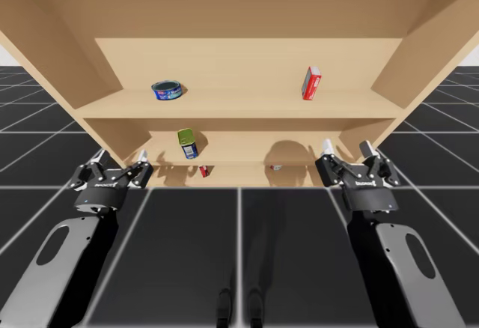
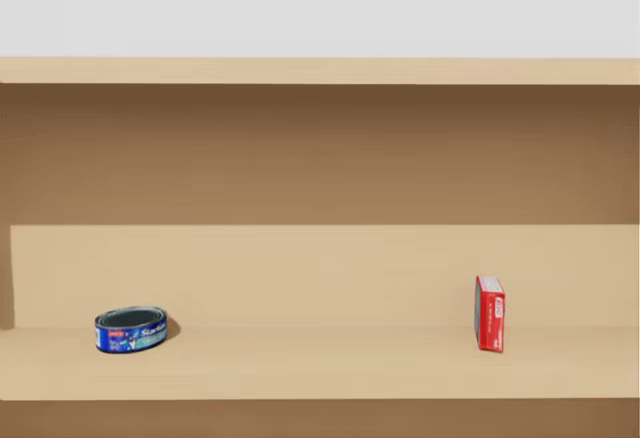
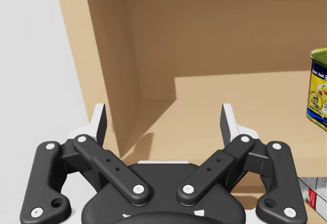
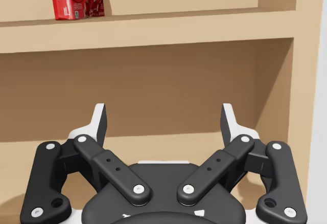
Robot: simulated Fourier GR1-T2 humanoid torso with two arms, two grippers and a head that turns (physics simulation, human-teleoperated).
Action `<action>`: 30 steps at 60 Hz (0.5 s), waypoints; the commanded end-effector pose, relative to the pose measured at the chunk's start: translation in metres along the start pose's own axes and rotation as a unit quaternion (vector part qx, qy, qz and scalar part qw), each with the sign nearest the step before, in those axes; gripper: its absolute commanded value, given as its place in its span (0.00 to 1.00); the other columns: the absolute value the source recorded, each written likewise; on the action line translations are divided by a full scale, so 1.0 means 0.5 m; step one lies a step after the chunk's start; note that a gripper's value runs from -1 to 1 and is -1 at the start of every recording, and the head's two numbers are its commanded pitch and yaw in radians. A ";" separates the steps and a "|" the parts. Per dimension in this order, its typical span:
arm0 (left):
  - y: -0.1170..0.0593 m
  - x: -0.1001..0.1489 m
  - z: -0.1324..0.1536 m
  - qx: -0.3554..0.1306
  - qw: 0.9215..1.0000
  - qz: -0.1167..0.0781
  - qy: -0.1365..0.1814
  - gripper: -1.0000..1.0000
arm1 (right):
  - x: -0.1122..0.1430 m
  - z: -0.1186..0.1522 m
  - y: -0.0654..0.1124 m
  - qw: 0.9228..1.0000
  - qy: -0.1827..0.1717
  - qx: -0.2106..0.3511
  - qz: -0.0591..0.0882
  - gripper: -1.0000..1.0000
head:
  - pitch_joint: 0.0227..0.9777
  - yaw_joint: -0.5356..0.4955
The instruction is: Retrieve the pudding box from the shelves.
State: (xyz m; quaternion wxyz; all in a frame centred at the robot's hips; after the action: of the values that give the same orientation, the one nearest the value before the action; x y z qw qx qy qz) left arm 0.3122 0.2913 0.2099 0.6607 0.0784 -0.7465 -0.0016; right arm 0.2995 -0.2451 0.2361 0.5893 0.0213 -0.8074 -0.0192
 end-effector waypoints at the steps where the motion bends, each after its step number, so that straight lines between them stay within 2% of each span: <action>1: 0.003 0.000 -0.001 0.003 1.000 0.000 0.000 0.00 | -0.002 0.002 -0.001 1.000 -0.008 -0.016 0.003 0.00 | 0.05 0.51; 3: 0.003 0.000 -0.001 0.003 1.000 0.000 0.000 0.00 | -0.001 0.002 0.000 1.000 -0.011 -0.016 0.009 0.00 | 0.05 0.51; 14: 0.005 -0.001 -0.002 0.004 1.000 -0.001 0.001 0.00 | -0.003 -0.004 -0.005 1.000 -0.001 -0.010 0.006 0.00 | 0.12 0.50; 30: 0.011 -0.002 -0.005 0.009 1.000 -0.005 0.005 0.00 | -0.003 -0.006 -0.008 1.000 0.001 -0.013 0.009 0.00 | 0.34 0.51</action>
State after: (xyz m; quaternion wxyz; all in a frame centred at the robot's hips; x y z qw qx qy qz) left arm 0.3135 0.2951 0.2102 0.6626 0.0851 -0.7441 0.0014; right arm 0.3021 -0.2477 0.2356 0.5893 0.0086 -0.8075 -0.0242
